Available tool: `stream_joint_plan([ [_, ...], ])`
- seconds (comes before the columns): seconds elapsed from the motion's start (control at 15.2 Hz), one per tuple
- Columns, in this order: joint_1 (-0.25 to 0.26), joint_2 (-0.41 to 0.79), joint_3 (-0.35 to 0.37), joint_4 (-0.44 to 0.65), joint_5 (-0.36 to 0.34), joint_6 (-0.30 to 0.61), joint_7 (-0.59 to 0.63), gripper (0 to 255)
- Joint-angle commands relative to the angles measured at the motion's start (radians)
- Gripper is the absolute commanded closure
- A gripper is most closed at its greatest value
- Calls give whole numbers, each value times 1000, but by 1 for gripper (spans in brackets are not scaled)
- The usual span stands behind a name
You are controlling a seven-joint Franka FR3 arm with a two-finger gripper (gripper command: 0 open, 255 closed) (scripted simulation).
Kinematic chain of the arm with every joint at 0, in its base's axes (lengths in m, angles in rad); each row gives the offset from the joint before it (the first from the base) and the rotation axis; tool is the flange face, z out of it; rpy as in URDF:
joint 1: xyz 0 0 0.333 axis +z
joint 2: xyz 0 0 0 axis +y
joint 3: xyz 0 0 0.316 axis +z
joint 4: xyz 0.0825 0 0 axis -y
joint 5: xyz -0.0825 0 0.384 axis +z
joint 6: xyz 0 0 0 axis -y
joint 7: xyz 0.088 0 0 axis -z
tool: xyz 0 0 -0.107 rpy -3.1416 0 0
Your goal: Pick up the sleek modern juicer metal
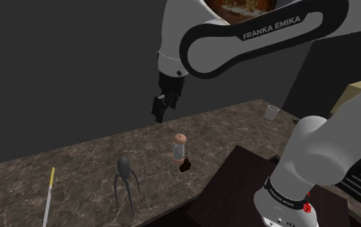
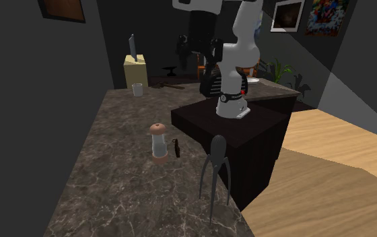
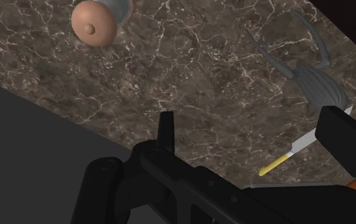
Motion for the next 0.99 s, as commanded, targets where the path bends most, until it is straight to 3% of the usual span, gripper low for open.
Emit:
stream_joint_plan([
  [0.0, 9, 48, 29, 0, 4, 44, 33, 0],
  [0.4, 18, 246, 114, 73, -33, 155, 144, 0],
  [0.92, 56, 520, 178, 218, -160, 248, 312, 0],
])
